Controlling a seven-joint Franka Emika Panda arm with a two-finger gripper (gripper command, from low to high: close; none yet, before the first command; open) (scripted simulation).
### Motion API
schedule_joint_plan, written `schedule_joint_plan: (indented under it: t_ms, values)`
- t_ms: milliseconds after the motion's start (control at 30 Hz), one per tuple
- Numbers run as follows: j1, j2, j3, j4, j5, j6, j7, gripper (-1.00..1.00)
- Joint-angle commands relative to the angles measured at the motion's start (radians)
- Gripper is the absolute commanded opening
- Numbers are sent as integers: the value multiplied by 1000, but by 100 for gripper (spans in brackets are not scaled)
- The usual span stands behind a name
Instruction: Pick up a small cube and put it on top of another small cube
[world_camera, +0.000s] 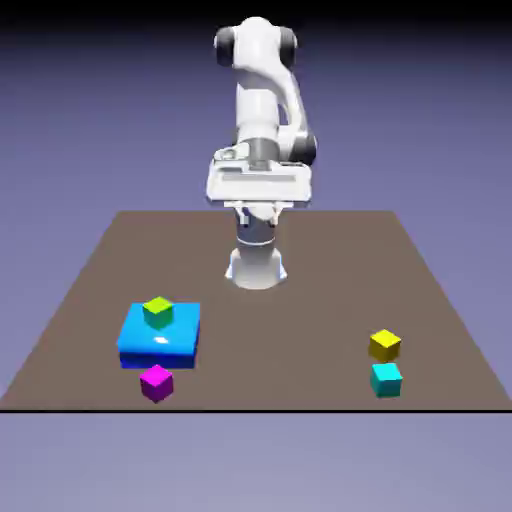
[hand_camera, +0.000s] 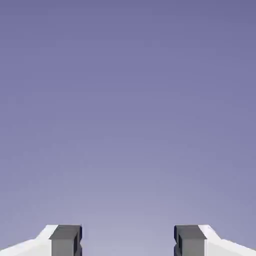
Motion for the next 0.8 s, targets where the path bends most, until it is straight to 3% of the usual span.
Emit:
schedule_joint_plan:
  t_ms: [0,767]
  values:
    - [-8,36,23,26,-14,-27,19,0]
    - [-191,870,545,617,-341,-649,462,0]
